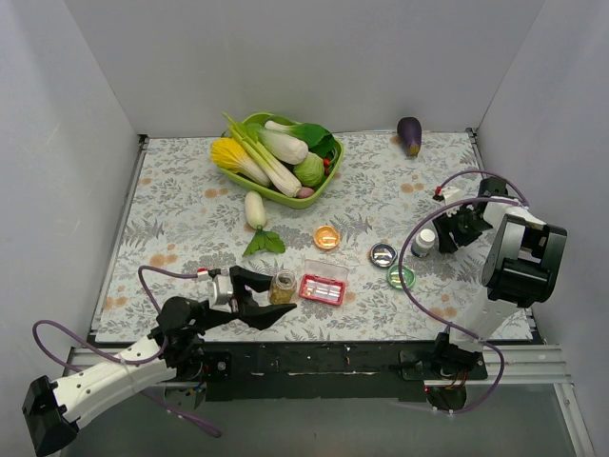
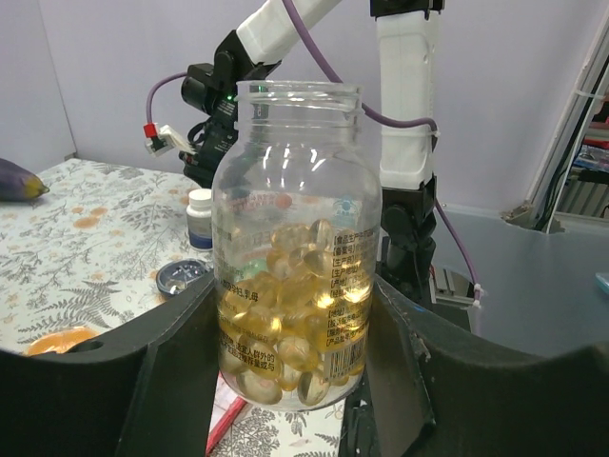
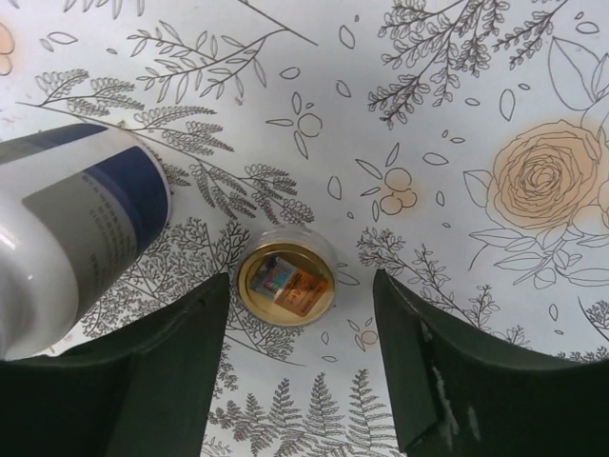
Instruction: Sort the pills into containers
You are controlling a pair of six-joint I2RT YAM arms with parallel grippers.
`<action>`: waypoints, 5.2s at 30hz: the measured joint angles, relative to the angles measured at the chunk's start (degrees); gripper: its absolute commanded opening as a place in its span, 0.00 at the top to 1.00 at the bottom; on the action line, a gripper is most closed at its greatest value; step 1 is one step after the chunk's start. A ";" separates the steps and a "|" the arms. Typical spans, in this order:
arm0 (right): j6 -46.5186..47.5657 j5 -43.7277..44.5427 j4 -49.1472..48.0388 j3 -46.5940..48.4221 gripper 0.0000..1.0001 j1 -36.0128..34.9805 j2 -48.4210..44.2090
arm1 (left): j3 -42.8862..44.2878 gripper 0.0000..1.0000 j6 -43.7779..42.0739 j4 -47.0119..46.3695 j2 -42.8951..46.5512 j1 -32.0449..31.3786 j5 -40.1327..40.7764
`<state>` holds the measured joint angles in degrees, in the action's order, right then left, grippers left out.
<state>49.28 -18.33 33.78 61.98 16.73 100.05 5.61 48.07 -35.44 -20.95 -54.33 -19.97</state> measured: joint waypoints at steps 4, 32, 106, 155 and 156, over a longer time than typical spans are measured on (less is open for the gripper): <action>-1.22 1.40 -1.68 0.00 0.49 -0.39 0.55 | 0.00 1.00 0.79 1.03 0.07 0.00 0.00; 4.17 -21.84 15.98 9.51 0.76 -41.46 -25.73 | 4.66 1.00 2.05 2.32 -24.24 0.00 -6.45; -42.14 -29.07 8.28 17.14 0.08 -46.45 -9.75 | 23.65 1.00 -19.43 5.09 -51.47 3.58 13.42; 21.81 -43.12 25.49 16.09 0.56 -56.54 -23.74 | 22.91 1.00 -13.70 18.93 -36.20 3.58 -11.98; 20.46 -43.12 24.61 15.58 0.57 -56.87 -23.74 | 22.80 1.00 -13.53 19.04 -36.20 3.58 -11.72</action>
<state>69.73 -61.45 58.39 77.56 -40.14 76.31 28.40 34.54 -16.40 -57.14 -50.74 -31.68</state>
